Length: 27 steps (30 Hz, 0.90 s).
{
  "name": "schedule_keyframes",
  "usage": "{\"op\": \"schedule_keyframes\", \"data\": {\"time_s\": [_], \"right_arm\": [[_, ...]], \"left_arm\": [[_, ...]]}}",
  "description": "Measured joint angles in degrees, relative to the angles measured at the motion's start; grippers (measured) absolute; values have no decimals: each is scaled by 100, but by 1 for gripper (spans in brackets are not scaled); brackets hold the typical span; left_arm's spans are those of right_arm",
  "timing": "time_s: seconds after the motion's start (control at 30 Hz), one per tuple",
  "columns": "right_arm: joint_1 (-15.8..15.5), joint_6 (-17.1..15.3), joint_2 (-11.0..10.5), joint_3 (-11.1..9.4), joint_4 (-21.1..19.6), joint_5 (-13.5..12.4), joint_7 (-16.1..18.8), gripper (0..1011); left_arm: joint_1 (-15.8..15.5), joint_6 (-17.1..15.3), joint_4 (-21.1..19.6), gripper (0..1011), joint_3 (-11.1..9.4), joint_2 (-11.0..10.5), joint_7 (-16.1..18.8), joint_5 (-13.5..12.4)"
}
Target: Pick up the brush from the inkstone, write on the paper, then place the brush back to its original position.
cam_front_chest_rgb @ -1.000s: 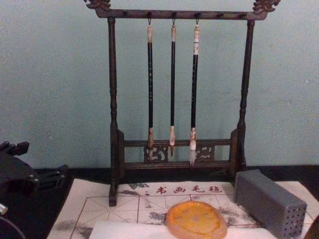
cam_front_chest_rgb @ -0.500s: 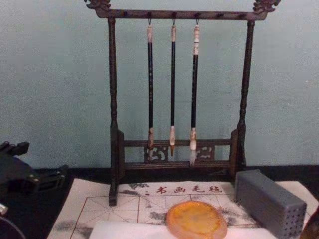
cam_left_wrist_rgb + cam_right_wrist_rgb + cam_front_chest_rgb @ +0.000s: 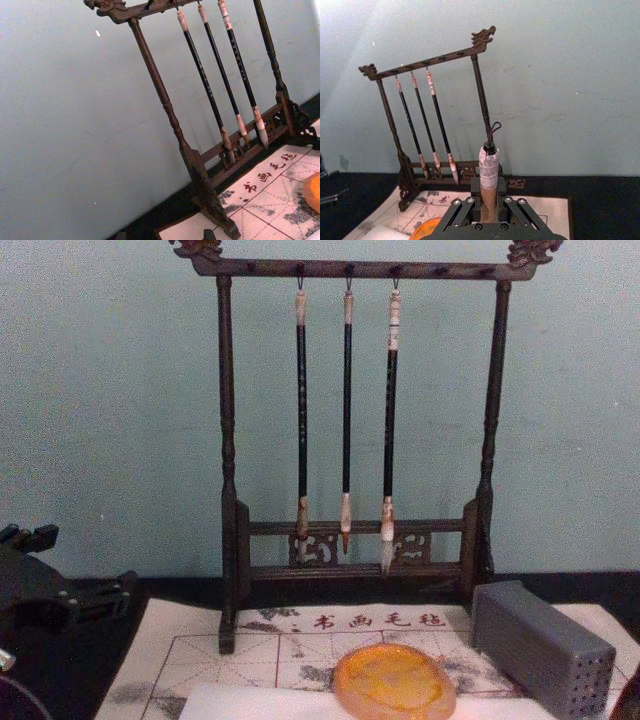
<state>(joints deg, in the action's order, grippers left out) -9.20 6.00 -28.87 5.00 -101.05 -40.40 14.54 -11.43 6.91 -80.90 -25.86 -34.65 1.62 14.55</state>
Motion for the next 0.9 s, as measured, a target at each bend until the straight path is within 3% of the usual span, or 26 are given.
{"op": "schedule_keyframes", "data": {"time_s": [0.33, 0.9], "right_arm": [[-159, -182, -72, -105, -188, 157, 142, 197], [-220, -442, -110, -217, -302, 206, 386, 197]], "left_arm": [[0, 0, 0, 1001, 0, 0, 0, 0], [0, 0, 0, 1001, 0, 0, 0, 0]]}}
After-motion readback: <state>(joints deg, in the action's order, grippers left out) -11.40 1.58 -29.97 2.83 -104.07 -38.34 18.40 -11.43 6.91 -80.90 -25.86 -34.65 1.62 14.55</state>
